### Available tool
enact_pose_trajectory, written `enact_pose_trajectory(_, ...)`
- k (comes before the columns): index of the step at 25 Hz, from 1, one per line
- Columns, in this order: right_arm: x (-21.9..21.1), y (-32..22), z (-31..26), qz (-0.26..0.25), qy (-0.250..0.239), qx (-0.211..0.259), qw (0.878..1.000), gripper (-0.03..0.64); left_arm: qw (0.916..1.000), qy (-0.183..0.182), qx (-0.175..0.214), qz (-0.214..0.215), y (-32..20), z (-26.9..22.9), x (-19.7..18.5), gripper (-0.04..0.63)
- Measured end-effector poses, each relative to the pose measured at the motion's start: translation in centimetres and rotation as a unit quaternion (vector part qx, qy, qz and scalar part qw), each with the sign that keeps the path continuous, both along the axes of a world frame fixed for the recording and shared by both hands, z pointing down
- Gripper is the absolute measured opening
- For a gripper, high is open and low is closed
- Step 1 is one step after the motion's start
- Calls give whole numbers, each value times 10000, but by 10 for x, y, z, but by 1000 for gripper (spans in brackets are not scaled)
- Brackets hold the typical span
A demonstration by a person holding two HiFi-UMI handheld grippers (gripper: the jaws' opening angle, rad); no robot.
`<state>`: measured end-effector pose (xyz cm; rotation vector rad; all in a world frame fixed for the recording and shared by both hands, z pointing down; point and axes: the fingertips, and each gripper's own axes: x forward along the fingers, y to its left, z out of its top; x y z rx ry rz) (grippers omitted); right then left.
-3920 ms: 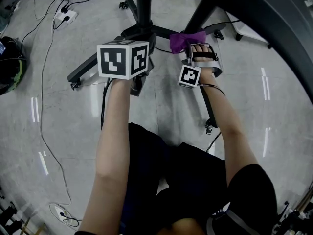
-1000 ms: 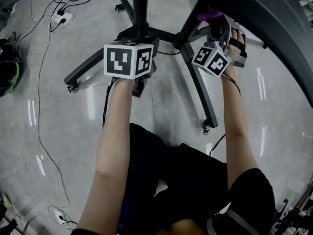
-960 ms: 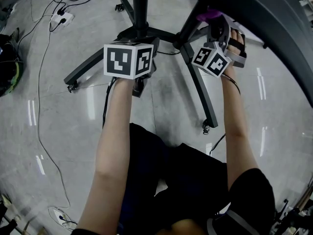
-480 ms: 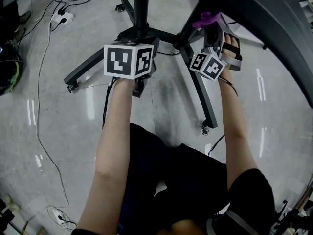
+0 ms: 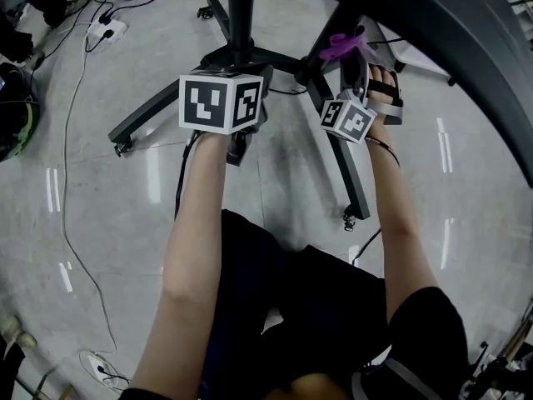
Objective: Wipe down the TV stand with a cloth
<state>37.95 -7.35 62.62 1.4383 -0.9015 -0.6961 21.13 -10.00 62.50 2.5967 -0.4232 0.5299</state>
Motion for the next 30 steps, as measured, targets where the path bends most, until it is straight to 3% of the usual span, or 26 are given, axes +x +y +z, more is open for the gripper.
enact_pose_trajectory(30,-21,-2,106,-307,-48,-1302,9910,106,9999,-51,-93,-57,-6,11,-1,8)
